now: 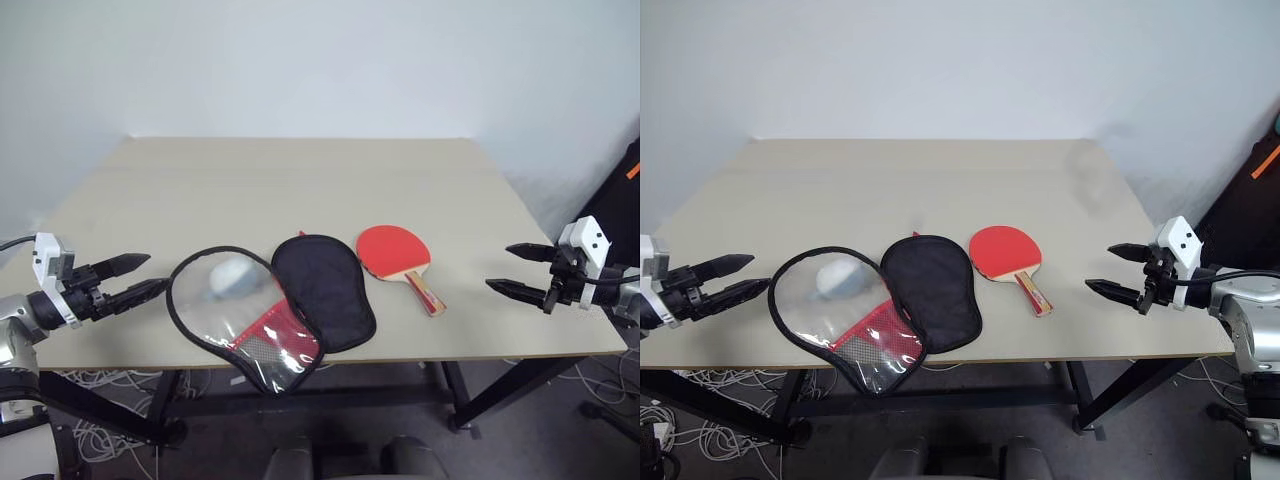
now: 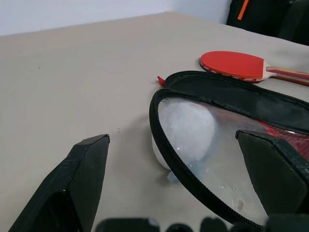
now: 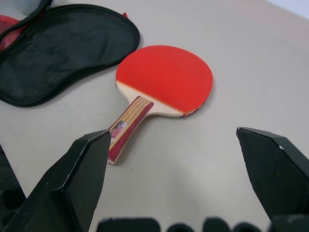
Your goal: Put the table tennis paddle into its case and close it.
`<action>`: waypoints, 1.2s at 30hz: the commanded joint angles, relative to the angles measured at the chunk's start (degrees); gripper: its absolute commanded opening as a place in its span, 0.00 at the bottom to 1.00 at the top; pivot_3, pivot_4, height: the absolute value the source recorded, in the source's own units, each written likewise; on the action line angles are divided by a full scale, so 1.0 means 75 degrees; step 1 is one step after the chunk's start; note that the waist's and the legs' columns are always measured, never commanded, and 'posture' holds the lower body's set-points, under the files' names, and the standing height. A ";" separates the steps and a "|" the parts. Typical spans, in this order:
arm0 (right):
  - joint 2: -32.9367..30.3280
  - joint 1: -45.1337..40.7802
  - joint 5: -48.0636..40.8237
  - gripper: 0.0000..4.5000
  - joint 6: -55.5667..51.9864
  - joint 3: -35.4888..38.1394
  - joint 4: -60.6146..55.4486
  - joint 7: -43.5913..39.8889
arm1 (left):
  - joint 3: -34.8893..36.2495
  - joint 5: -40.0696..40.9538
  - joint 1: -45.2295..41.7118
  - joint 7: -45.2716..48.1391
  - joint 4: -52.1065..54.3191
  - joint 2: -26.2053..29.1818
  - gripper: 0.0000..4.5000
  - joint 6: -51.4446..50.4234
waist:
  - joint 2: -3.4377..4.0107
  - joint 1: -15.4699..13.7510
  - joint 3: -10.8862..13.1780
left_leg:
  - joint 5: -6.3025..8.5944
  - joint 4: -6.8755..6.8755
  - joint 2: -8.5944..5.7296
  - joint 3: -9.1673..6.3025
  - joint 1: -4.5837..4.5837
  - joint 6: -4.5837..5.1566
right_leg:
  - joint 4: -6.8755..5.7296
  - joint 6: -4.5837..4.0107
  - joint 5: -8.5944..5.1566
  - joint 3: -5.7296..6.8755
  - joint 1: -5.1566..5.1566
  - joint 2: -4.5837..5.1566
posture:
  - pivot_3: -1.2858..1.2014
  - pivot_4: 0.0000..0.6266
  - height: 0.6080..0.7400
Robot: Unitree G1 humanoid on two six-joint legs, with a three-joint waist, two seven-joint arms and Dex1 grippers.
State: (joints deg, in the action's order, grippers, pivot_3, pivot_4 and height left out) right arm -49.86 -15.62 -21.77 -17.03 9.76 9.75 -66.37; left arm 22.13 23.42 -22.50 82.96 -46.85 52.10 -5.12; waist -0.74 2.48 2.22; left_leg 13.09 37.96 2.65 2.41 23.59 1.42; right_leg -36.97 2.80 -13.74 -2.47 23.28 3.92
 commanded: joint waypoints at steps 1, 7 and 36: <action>-0.0043 -0.0197 -0.0044 1.00 0.0103 0.0114 -0.0070 -0.0015 | 0.0187 0.0220 -0.0021 -0.0066 0.0271 -0.0027 0.99 0.0062 | 0.0000 0.0001 0.0000 | 0.0000 0.0000 0.0000 0.0000 0.0000 0.0000 | 0.0000 0.0000 0.0000 0.0000 0.0000 0.0000 | 0.52 0.00 1.00; -0.0081 -0.0385 0.0016 1.00 -0.0491 -0.0168 -0.0193 0.0077 | 0.0451 0.0467 0.0656 -0.0133 0.0898 -0.0079 0.99 -0.0186 | 0.0001 0.0021 0.0000 | 0.0000 -0.0001 0.0004 0.0002 -0.0001 0.0000 | -0.0005 -0.0009 0.0005 -0.0003 0.0005 -0.0002 | 0.52 0.00 1.00; 0.0444 -0.0346 -0.0041 1.00 -0.1674 -0.0236 -0.0871 0.1086 | 0.0540 0.0750 0.1885 -0.0929 0.2794 -0.0607 0.99 -0.0456 | 0.0002 0.0001 0.0000 | 0.0001 -0.0001 0.0003 0.0001 -0.0002 -0.0001 | -0.0003 -0.0035 -0.0001 0.0000 0.0005 0.0001 | 0.52 0.00 1.00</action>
State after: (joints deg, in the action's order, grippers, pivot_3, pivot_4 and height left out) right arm -46.87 -17.25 -21.79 -28.43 7.06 5.42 -60.41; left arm 25.93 28.03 -7.98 76.49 -27.91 47.67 -9.34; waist -0.73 2.49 2.22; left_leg 13.09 37.95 2.67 2.42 23.58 1.41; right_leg -36.99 2.54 -13.75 -2.47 23.32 3.92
